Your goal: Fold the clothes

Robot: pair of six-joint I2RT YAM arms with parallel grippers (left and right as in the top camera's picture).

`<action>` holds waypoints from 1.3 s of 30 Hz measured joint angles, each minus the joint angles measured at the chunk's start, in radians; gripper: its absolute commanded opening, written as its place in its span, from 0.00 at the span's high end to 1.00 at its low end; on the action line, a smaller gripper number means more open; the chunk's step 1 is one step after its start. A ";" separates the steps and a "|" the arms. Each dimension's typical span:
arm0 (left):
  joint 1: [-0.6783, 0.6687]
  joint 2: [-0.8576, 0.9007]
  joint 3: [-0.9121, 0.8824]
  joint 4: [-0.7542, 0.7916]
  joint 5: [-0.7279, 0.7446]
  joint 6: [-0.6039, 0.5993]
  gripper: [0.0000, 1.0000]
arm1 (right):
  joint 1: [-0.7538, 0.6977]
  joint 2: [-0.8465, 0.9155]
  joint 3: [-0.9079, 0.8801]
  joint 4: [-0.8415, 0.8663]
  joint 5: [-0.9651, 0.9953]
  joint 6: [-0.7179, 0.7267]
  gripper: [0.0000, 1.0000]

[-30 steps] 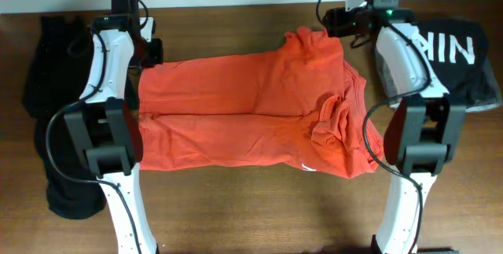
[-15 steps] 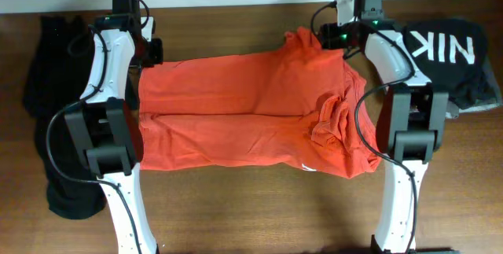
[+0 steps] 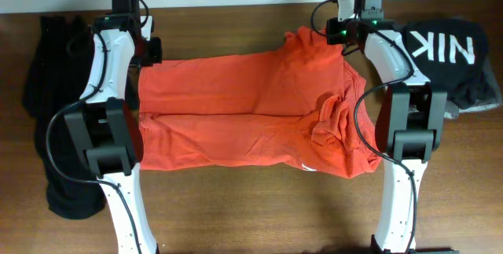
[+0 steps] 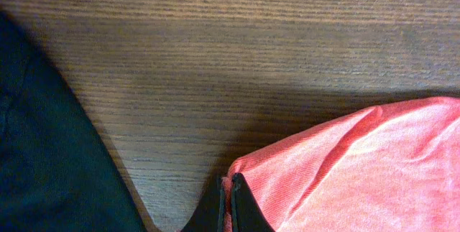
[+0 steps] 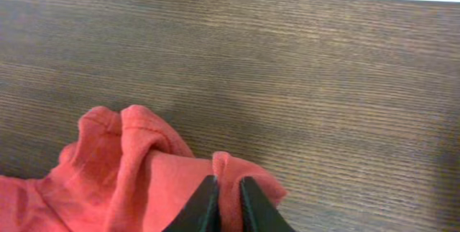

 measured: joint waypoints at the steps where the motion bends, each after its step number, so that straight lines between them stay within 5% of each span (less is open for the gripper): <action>1: 0.000 0.000 0.000 0.003 0.000 0.000 0.99 | 0.000 0.000 0.005 -0.006 -0.003 0.002 0.90; 8: 0.003 0.000 0.000 0.006 -0.001 0.000 0.99 | 0.000 0.008 0.142 -0.187 -0.011 0.006 0.96; 22: 0.081 -0.072 0.014 0.004 0.001 0.000 0.99 | -0.064 0.012 0.724 -0.954 -0.019 -0.050 0.96; 31: 0.072 -0.117 0.023 -0.090 0.000 0.001 0.99 | -0.079 0.012 0.775 -1.222 -0.048 -0.116 0.96; 39: 0.066 -0.117 0.024 -0.310 -0.002 0.024 0.99 | -0.079 0.012 0.771 -1.234 -0.056 -0.107 0.96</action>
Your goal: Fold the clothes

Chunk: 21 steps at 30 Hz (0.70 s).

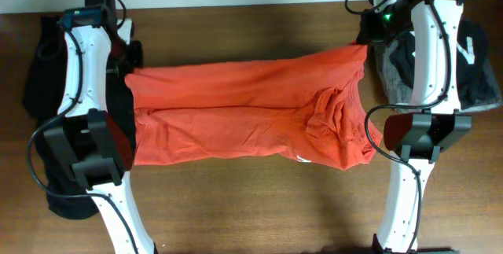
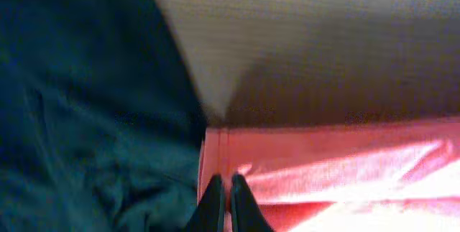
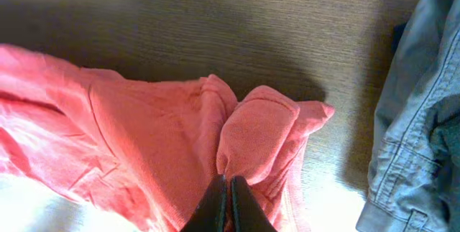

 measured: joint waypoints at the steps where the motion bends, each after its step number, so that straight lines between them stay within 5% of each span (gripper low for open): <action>1: 0.000 0.000 0.000 -0.033 0.000 0.005 0.99 | 0.000 0.000 -0.003 0.000 0.000 0.003 0.96; 14: 0.001 0.000 0.000 -0.133 0.000 0.021 0.99 | 0.000 -0.044 -0.035 0.000 0.089 0.076 0.96; 21: 0.001 0.000 0.000 -0.177 0.000 0.021 0.99 | 0.000 -0.262 -0.283 0.000 0.124 0.103 0.96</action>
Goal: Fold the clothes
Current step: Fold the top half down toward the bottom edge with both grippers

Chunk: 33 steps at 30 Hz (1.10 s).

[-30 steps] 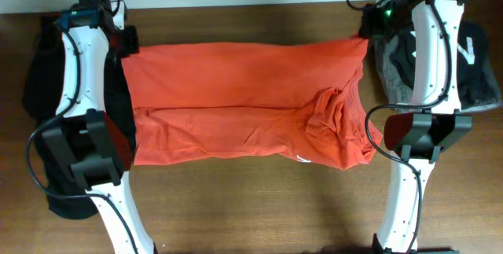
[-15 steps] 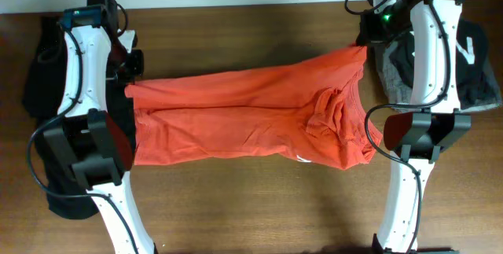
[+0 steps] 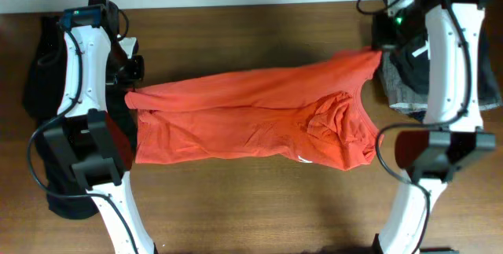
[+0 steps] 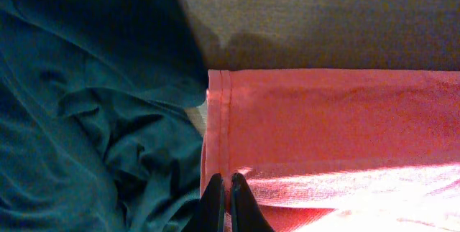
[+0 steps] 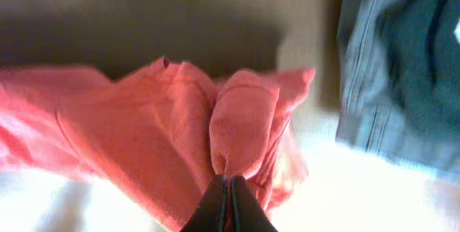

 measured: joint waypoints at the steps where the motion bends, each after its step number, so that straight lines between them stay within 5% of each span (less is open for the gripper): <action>1: 0.000 0.000 0.000 -0.002 0.000 0.000 0.99 | 0.000 -0.027 -0.052 0.000 0.006 0.003 0.96; 14: 0.000 0.000 0.000 -0.069 0.000 0.000 0.99 | 0.000 -0.077 -0.610 0.177 0.020 -0.001 0.96; 33: 0.000 -0.001 -0.125 -0.148 -0.001 0.000 0.99 | 0.000 -0.077 -0.909 0.352 0.020 -0.002 0.96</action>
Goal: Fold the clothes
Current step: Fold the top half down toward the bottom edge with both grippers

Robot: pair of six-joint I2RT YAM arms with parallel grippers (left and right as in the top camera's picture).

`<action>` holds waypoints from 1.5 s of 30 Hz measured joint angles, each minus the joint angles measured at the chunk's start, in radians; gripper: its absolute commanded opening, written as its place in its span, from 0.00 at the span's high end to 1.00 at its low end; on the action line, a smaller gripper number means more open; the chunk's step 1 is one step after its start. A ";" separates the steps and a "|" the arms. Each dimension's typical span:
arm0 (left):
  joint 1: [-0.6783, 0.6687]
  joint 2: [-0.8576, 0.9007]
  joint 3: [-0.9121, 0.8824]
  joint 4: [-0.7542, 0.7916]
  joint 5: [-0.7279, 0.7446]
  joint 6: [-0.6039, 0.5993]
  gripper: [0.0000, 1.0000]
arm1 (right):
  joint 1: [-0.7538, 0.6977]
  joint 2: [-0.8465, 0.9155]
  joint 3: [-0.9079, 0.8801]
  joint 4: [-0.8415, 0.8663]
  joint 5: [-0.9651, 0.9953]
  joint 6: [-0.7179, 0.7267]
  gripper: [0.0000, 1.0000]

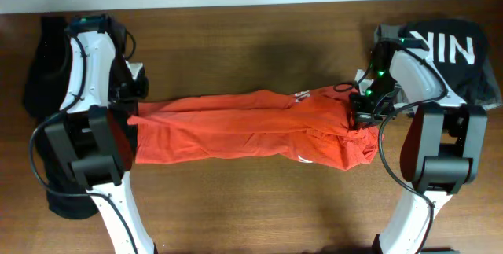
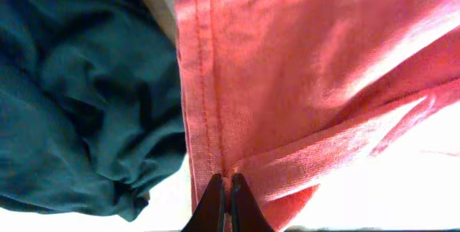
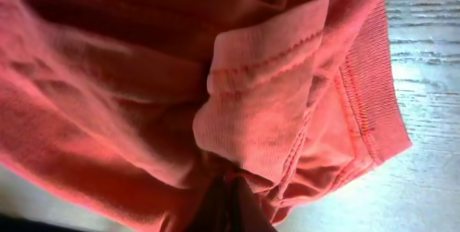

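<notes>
An orange T-shirt (image 1: 244,128) lies across the table's middle as a long band, its far edge folded toward the front over the rest. My left gripper (image 1: 132,111) is shut on the shirt's hemmed left edge (image 2: 208,117), jaws pinched at the seam (image 2: 225,182). My right gripper (image 1: 360,120) is shut on bunched orange cloth (image 3: 266,110) at the shirt's right end, its fingertips (image 3: 228,189) buried in the folds.
A dark teal-black garment (image 1: 43,73) lies at the table's left edge, close beside my left gripper (image 2: 86,95). A black garment with white letters (image 1: 448,49) over grey cloth sits at the back right. Bare wood table (image 1: 251,42) lies behind the shirt.
Both grippers have come toward the front and down with the shirt's far edge. The lifted edge now lies folded over the lower half, making a narrower band.
Both grippers were shut on the shirt's far corners as it lay spread flat. Then the far edge was held stretched taut between the arms, the right one beside the grey garment. Now that edge lies folded forward over the shirt.
</notes>
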 measured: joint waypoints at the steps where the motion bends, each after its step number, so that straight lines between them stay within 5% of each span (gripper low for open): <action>1: 0.000 0.000 -0.013 -0.001 0.000 0.000 0.99 | 0.000 0.000 -0.001 0.004 0.000 0.000 0.96; 7: 0.000 0.000 -0.052 0.000 0.000 0.000 0.99 | 0.000 0.000 -0.003 0.024 0.000 0.000 0.95; 9: 0.000 0.000 -0.052 0.000 0.000 0.000 0.84 | 0.000 0.000 -0.003 0.031 0.000 -0.002 0.88; 11: 0.000 0.000 -0.053 -0.001 0.000 -0.002 0.51 | 0.000 0.000 -0.003 0.039 0.000 -0.008 0.74; 13: 0.000 0.000 -0.054 -0.002 0.000 0.000 0.30 | 0.000 0.000 -0.003 0.048 0.000 -0.006 0.60; 23: 0.000 0.000 -0.055 0.002 -0.003 -0.002 0.01 | -0.031 0.000 0.002 0.071 -0.004 -0.013 0.37; 27: 0.000 0.000 -0.055 0.062 -0.003 -0.003 0.01 | -0.078 0.000 0.014 0.107 -0.006 -0.043 0.19; 45: 0.000 0.000 -0.042 0.437 -0.003 -0.027 0.01 | -0.090 0.000 -0.087 0.219 -0.042 -0.250 0.14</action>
